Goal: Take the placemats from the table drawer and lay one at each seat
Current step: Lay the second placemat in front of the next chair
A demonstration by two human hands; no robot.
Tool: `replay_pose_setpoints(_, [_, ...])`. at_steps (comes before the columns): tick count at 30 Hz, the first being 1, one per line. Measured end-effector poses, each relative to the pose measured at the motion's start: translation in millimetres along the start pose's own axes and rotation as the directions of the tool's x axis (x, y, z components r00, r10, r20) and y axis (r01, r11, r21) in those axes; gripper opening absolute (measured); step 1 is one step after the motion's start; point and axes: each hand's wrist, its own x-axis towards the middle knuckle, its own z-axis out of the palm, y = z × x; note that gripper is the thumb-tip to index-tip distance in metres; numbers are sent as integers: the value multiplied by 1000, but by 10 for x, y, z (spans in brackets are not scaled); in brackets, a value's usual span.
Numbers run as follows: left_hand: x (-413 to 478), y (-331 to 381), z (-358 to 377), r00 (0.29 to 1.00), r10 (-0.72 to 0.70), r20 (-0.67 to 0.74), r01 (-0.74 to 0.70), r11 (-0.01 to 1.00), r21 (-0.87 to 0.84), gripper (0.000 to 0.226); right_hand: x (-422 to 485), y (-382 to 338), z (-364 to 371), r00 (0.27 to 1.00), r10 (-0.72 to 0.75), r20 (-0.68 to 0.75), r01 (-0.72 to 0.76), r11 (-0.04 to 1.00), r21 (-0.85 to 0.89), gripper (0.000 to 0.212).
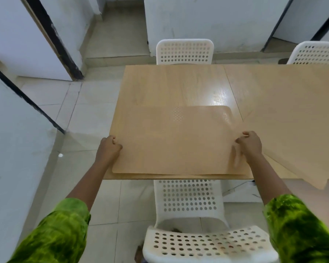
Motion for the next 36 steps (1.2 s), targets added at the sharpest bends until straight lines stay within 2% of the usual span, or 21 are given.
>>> replay_pose_setpoints(2, [-24,26,23,999,35,2,-35,973,228,54,-148,72,44,996,-90,-8,87,980,-180,47])
replay_pose_setpoints(4, [-67,65,62,990,138,40,-143,919,368,60,-331,134,144,981,-185,58,193,923,-333,46])
replay_pose_setpoints(7, [-97,22,199,927,280,251,-371,789,490,67,-573,231,297,951,-255,175,309,805,-506,47])
replay_pose_setpoints(10, [-100,-187,338,881,270,389,-455,710,538,68,-667,349,373,934,-251,255,357,681,-640,55])
replay_pose_setpoints(15, [-91,-324,343,871,302,388,-482,677,555,68,-694,429,362,923,-238,302,383,622,-683,58])
replay_pose_setpoints(29, [-99,-329,333,875,303,378,-474,697,538,68,-746,411,351,928,-224,298,371,633,-679,59])
replay_pose_setpoints(33, [-102,-120,333,900,233,369,-406,755,515,72,-751,267,412,934,-231,274,355,687,-634,56])
replay_pose_setpoints(36, [52,288,394,888,306,343,-448,743,497,72,-638,-64,649,896,-320,307,442,689,-574,52])
